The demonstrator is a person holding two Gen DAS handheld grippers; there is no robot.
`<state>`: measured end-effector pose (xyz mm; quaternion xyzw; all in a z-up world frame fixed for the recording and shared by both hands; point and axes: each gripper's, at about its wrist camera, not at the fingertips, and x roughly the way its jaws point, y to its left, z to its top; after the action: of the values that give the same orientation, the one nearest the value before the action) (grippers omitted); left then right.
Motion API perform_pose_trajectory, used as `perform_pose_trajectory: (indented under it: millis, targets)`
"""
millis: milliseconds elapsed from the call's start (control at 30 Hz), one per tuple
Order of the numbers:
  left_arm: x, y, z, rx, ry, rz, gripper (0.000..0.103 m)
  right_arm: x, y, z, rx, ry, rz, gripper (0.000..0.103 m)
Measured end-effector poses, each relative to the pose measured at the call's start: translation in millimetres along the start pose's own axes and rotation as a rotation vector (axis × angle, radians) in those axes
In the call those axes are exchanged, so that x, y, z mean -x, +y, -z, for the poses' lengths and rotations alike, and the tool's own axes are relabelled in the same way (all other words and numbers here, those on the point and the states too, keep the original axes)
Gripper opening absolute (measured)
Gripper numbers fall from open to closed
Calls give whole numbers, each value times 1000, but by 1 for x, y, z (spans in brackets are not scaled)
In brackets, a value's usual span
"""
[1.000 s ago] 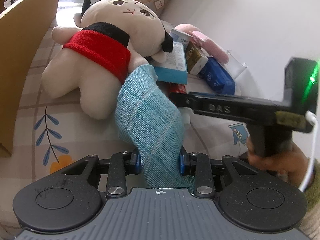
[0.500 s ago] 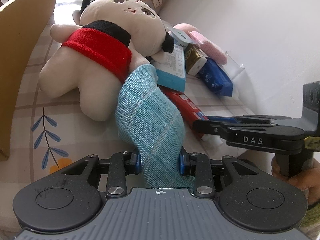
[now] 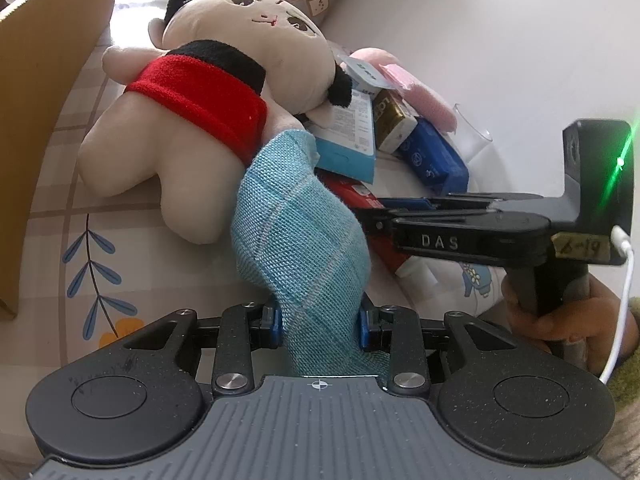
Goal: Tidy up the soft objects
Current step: 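Grasp the red toothpaste tube with the right gripper while the left holds the towel, then carry the towel and toothpaste over the cardboard box with both grippers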
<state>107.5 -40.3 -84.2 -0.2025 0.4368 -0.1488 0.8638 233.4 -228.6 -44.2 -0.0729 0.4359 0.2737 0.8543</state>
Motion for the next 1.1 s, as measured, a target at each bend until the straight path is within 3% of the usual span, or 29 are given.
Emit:
perform_pose_trajectory:
  millis: [100,200,400,533,633,867,1100]
  targets:
    - [-1,-1,-1,-4,-3,-4,32,5,-6,6,-45,-4,-24,33]
    - [-1,-1,-1,-8,-7,-5,32,16,-25,18,-199,-16,-99,32]
    - [-2,-4,-2,-19,-17,-2,32,30,-68,60,-580,-68,-364,33]
    - [-4,-7,-4,-16,-10,20,32,28,-79,87,-739,-118,-524,33]
    - [-6,-10,-6,-10,-6,31,31,26,-77,98,-775,-146,-586,33]
    - [4,-18,-4,-17,1,69,31,32,-66,102,-775,-168,-637,33]
    - [59,-22,-2,-30,-79,76,30,66,-34,79,-684,-219,-677,33]
